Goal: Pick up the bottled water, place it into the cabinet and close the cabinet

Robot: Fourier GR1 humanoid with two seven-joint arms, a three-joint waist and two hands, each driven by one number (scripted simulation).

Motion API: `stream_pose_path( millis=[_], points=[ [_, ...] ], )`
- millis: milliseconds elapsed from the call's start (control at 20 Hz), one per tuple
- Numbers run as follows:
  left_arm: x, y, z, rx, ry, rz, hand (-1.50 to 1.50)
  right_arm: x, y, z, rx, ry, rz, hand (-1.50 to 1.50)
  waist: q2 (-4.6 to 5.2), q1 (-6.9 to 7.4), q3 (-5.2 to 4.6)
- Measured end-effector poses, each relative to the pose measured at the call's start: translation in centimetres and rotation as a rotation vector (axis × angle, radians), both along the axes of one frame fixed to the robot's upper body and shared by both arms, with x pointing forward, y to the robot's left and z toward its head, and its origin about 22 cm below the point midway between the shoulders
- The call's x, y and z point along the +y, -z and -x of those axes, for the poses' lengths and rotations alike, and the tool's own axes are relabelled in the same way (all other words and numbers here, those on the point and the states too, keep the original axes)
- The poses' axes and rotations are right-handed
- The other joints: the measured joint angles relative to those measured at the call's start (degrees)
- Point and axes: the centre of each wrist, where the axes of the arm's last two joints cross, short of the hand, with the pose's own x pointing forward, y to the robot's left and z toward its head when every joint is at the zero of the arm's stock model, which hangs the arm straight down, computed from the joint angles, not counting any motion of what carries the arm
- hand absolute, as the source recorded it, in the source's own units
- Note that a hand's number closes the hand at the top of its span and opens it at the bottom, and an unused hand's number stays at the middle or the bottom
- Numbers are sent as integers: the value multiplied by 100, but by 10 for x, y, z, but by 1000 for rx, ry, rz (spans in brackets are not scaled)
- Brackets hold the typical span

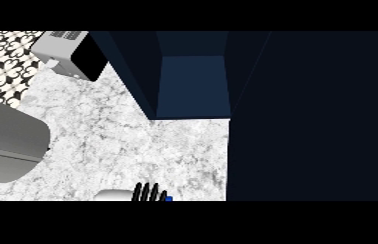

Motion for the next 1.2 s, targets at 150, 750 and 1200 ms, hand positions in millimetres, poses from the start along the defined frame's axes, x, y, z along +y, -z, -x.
stream_pose_path(
  millis=[150, 750, 1200],
  points=[
    [11, 0, -8, -2, 1, 5, -150, -4, -1, 4, -4, -2, 14, -150, 12, -11, -6],
    [41, 0, -26, -11, 28, -3, -150, -10, -2, 20, -13, 7, 31, -150, 42, 10, -51],
    [55, -8, -31, 23, 57, 54, -150, -11, -1, 28, -10, 6, 27, -150, 54, -41, -49]
  ],
)
